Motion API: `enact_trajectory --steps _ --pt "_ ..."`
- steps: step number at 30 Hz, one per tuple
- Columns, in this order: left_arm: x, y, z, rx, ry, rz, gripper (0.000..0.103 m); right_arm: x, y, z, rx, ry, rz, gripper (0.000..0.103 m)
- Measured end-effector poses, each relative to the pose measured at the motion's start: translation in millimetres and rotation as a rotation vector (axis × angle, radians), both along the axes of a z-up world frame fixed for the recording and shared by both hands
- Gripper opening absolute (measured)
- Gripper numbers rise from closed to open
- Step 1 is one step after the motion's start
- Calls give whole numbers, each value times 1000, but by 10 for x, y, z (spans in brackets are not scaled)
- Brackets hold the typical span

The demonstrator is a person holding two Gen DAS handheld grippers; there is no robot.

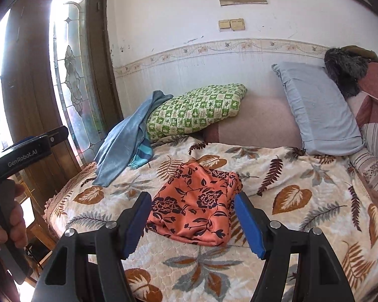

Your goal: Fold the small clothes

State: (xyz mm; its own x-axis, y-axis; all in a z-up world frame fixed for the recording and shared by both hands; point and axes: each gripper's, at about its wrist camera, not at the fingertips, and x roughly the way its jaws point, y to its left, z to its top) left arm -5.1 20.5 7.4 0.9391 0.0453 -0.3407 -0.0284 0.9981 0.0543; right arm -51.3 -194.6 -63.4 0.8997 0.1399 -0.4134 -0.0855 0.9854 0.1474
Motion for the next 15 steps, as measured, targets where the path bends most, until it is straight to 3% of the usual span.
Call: enact_trajectory --steps 15 --pt "-62 47 44 8 -21 18 100 -87 88 93 -22 -83 -13 72"
